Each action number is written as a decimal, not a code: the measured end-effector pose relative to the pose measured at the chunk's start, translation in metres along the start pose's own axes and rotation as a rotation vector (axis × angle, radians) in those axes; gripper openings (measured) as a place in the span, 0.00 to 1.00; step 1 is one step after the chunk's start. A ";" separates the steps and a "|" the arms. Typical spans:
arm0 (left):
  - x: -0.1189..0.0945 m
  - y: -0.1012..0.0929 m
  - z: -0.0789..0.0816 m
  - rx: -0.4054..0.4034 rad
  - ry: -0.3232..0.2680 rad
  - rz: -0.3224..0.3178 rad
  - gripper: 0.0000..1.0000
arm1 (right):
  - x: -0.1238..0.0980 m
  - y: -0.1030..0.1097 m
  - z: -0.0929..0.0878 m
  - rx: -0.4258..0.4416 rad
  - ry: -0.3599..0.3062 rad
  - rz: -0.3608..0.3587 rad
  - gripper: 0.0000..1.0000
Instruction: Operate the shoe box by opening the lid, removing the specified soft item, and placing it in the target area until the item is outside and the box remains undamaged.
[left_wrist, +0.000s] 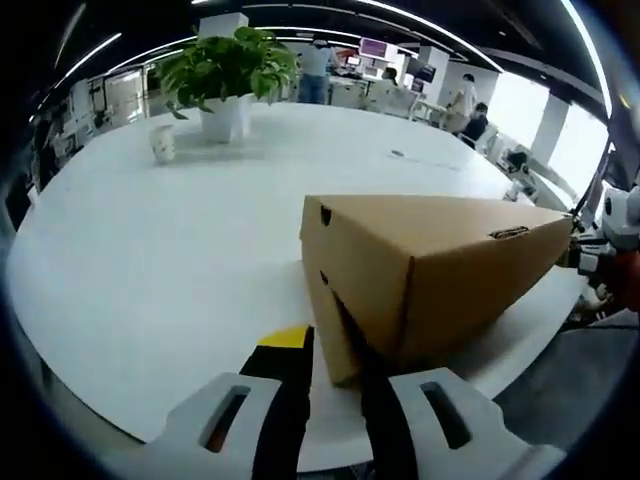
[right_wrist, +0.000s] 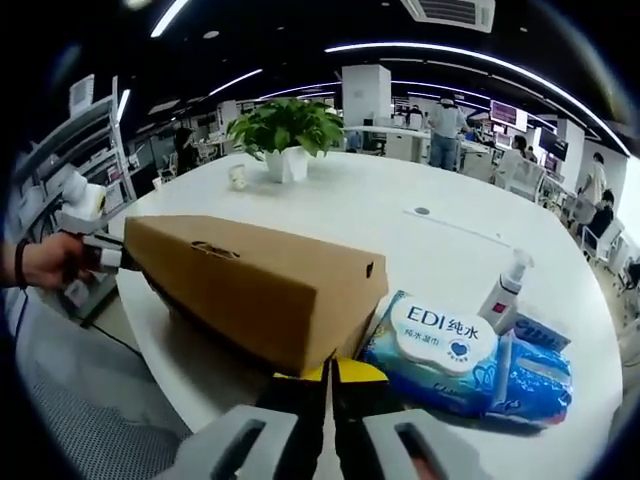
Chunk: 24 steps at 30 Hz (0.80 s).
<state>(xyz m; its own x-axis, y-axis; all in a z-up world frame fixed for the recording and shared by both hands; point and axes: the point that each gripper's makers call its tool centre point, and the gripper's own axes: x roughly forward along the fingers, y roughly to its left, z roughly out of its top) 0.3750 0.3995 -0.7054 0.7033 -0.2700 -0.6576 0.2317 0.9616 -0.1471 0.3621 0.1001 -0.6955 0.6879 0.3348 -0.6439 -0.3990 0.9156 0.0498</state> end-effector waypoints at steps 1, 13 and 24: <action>-0.001 0.000 0.000 0.003 0.001 0.001 0.17 | 0.000 0.000 -0.001 0.000 0.001 0.000 0.00; -0.011 -0.002 -0.007 0.041 -0.011 0.008 0.17 | -0.003 0.006 -0.008 -0.035 0.013 0.016 0.00; -0.016 -0.003 -0.008 0.060 -0.008 0.009 0.17 | -0.006 0.005 -0.012 -0.041 0.010 0.008 0.00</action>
<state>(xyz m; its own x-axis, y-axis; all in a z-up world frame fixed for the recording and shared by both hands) 0.3577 0.4017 -0.7004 0.7106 -0.2624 -0.6529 0.2653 0.9593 -0.0967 0.3492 0.1005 -0.7005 0.6787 0.3392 -0.6514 -0.4286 0.9032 0.0237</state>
